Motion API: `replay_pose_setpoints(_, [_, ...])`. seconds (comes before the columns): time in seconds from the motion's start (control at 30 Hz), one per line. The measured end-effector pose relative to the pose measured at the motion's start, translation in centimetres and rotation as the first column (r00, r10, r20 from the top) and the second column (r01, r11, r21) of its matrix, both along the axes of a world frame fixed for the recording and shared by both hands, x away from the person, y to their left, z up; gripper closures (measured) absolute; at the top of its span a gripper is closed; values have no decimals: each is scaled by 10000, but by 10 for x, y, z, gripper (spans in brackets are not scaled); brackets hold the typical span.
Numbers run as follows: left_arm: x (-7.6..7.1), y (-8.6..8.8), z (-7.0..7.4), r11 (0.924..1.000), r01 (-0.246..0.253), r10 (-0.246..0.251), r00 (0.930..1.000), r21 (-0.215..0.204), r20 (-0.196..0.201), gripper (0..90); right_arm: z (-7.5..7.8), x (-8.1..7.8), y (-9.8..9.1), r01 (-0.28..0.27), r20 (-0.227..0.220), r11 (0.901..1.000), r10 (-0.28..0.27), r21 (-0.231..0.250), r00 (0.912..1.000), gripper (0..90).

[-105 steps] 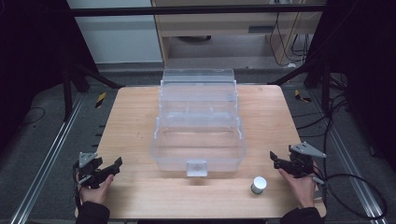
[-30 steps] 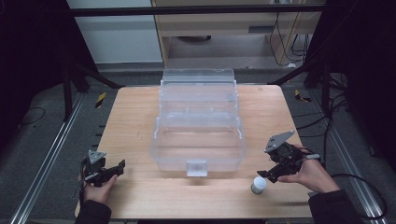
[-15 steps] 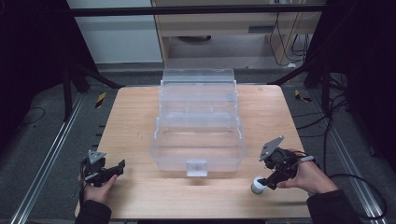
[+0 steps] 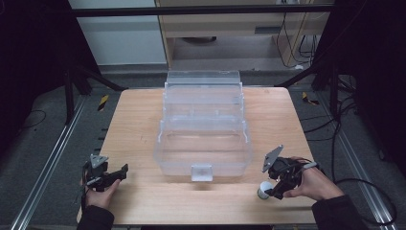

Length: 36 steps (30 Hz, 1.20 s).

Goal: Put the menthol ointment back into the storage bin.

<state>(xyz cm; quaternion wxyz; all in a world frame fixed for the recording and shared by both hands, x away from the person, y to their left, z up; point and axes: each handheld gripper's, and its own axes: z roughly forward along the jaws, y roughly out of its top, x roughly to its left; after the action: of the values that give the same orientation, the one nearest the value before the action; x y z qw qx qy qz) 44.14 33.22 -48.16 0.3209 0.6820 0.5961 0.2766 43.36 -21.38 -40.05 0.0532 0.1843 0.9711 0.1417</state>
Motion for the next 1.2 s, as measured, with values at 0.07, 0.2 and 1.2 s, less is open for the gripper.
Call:
replay_pose_setpoints(0.07, [0, 0, 0, 10000, 2, -2, 10000, 6, -5, 198, -4, 0, 2, -123, -18, 9995, 123, -295, 9999, 290])
replay_pose_setpoints(0.2, [0, 0, 0, 10000, 15, -15, 10000, 7, -18, 198, -7, 1, 5, -322, -50, 9980, 320, -553, 9995, 299])
replay_pose_setpoints(1.2, [0, 0, 0, 10000, 25, -25, 10000, 42, -66, 198, -35, 8, 22, -1001, -683, 9835, 907, -1505, 9935, 449])
